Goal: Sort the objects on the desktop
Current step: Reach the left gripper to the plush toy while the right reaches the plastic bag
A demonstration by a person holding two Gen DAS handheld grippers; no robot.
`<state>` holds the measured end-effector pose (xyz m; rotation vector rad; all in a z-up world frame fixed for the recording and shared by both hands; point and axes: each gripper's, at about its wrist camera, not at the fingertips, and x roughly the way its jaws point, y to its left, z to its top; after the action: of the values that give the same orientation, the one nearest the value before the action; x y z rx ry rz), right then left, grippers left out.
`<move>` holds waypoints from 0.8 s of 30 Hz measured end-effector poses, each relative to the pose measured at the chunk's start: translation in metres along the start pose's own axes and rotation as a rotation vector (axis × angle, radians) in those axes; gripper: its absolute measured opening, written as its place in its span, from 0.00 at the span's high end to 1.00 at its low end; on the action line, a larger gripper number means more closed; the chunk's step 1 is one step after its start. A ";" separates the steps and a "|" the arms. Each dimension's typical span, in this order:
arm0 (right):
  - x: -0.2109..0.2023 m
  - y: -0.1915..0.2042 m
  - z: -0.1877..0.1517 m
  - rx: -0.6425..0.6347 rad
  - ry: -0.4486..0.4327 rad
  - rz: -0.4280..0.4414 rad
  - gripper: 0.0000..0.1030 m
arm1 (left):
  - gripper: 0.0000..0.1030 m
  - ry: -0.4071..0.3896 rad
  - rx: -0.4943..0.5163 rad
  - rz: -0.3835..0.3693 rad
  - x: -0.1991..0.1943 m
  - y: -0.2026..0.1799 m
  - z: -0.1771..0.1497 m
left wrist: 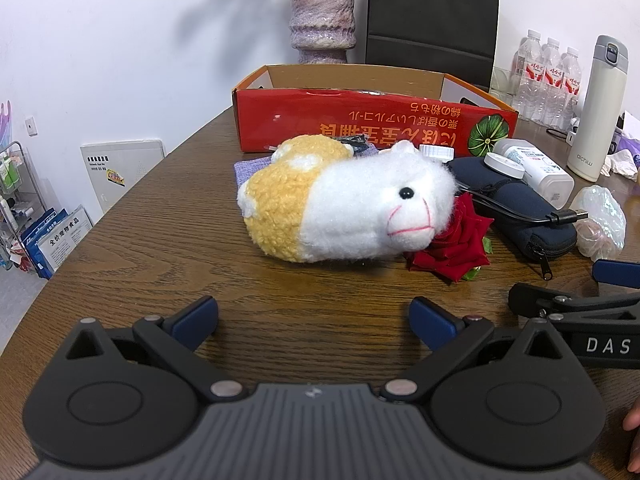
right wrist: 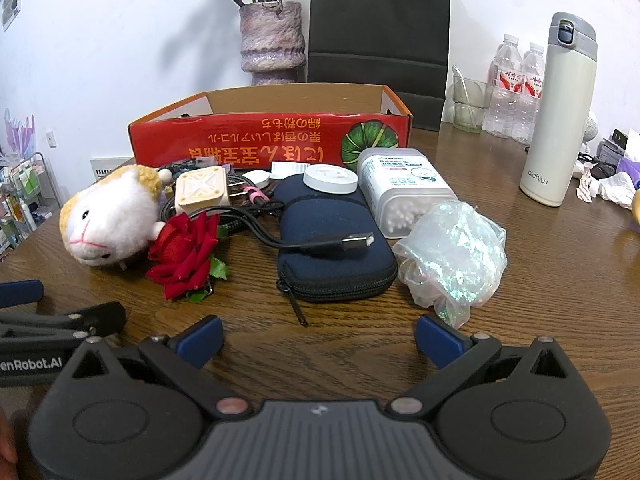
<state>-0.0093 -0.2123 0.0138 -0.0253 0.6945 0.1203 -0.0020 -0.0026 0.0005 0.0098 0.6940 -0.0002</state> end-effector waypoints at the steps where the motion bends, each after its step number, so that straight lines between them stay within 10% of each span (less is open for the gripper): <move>1: 0.000 0.000 0.000 -0.001 0.000 0.000 0.00 | 0.00 0.000 0.000 0.000 0.000 0.000 0.000; 24: -0.001 0.000 0.000 0.000 0.001 -0.001 0.00 | 0.00 0.000 0.001 -0.002 0.000 0.000 0.000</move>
<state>-0.0100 -0.2128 0.0145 -0.0258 0.6958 0.1193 -0.0019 -0.0023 0.0004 0.0098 0.6939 -0.0019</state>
